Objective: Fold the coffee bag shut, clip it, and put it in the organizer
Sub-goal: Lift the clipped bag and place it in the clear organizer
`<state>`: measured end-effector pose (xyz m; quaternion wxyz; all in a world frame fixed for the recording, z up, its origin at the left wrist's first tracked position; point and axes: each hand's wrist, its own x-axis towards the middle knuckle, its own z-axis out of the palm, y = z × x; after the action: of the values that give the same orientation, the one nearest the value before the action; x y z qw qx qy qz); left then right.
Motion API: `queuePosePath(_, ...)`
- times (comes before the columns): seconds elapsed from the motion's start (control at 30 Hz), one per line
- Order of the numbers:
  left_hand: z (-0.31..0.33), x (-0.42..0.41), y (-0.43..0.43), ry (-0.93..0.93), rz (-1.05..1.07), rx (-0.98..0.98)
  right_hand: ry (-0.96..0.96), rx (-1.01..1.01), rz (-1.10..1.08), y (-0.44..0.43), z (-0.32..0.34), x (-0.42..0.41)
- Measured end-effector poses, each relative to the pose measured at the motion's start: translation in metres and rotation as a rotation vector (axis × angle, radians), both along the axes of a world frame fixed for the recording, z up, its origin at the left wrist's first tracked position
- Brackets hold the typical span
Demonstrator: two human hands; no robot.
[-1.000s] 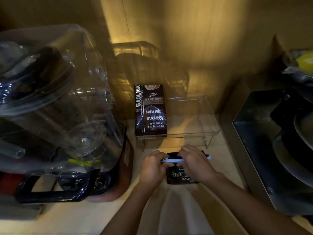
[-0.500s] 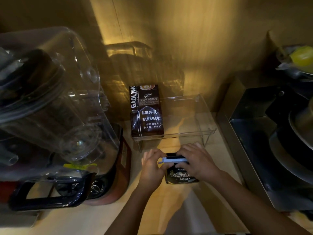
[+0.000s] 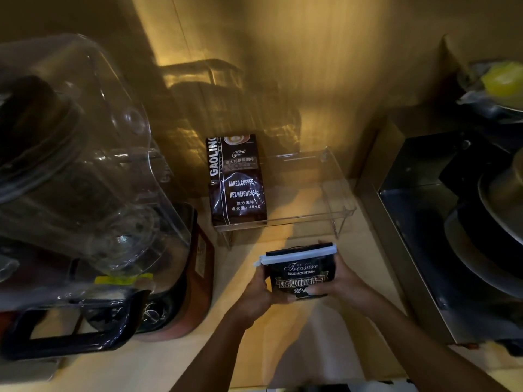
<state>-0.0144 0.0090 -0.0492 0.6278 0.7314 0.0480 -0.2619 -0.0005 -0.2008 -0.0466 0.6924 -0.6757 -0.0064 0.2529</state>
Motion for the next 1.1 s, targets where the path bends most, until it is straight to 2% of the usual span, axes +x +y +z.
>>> queuePosePath(0.1,-0.011,-0.002,-0.010,-0.044,-0.043,0.055,0.014,0.053,-0.029,0.006,-0.020,-0.005)
queuePosePath(0.27,-0.018,-0.005,-0.014,-0.224,0.000,0.364,-0.042,-0.193,-0.034,0.006,-0.027,-0.004)
queuePosePath(0.37,-0.015,-0.006,-0.011,-0.258,-0.006,0.353,-0.095,-0.212,-0.059,0.006,-0.014,-0.004)
queuePosePath(0.5,0.011,0.007,-0.010,-0.316,0.055,0.262,-0.134,-0.102,-0.073,0.002,0.018,0.006)
queuePosePath(0.7,0.071,0.030,-0.020,-0.463,0.102,0.235,-0.344,-0.240,-0.024,-0.012,0.089,0.036)
queuePosePath(0.87,0.116,0.051,-0.027,-0.553,0.135,0.171,-0.419,-0.171,-0.033,-0.020,0.128,0.056)
queuePosePath(0.93,0.127,0.061,-0.031,-0.617,0.138,0.192,-0.454,-0.168,-0.044,-0.021,0.135,0.069)
queuePosePath(1.1,0.129,0.088,-0.051,-0.811,0.265,0.388,-0.447,-0.179,-0.098,-0.022,0.131,0.104)
